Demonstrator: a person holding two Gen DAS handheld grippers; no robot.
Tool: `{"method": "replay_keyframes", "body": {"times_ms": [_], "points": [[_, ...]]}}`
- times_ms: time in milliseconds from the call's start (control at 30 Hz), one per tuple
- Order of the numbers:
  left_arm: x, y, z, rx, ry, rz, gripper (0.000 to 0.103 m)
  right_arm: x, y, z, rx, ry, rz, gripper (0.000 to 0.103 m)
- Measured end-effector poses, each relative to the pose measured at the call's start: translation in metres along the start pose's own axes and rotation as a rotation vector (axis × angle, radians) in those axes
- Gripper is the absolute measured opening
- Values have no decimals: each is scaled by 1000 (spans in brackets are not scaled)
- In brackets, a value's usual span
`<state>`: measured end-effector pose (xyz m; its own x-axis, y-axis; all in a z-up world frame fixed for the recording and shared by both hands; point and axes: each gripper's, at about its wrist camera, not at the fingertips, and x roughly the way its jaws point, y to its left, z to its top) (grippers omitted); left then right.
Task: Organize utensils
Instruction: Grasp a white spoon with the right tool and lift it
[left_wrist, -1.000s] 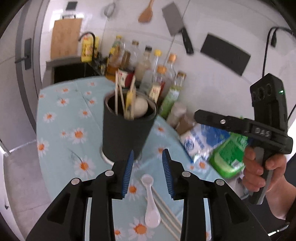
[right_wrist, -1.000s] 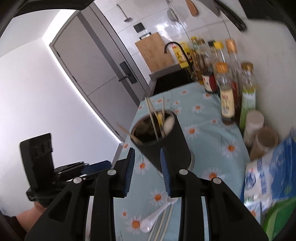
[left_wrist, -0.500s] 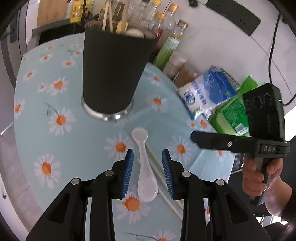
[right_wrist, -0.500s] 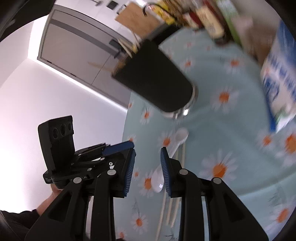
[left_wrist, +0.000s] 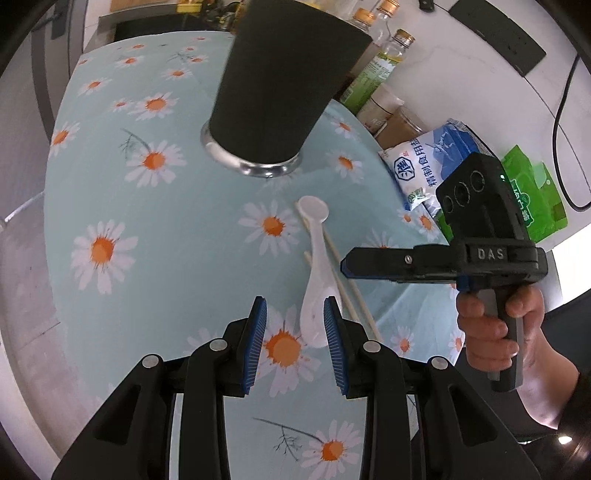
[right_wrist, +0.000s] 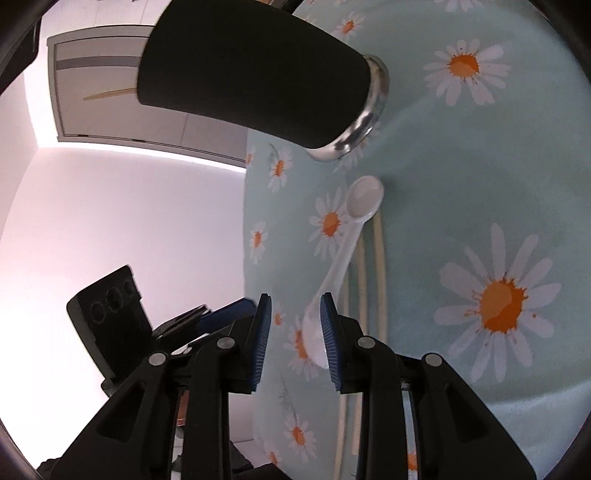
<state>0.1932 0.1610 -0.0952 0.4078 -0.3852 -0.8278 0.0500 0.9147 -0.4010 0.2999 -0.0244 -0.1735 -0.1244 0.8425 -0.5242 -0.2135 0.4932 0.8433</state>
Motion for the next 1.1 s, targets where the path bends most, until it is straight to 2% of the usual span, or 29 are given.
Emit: {"method": "replay_keyframes", "body": {"times_ms": [400,500,600,700,967,1100], "points": [[-2,6,-6,-31,-1,-7,31,22,-7,6,10,48,-62,29],[-1,6,-6,-28,7,-5,31,28,-7,7,16,59,-59,21],[-1,7,-6,-31,11,-3,31,29,-7,8,16,47,-58,17],[-1,8,-6,-33,14,-2,31,25,-9,8,38,43,-26,10],[5,6,-8,-34,33,-4,31,11,-11,5,77,32,76,8],[11,0,-8,-43,53,-34,31,-8,-5,4,63,18,100,7]]}}
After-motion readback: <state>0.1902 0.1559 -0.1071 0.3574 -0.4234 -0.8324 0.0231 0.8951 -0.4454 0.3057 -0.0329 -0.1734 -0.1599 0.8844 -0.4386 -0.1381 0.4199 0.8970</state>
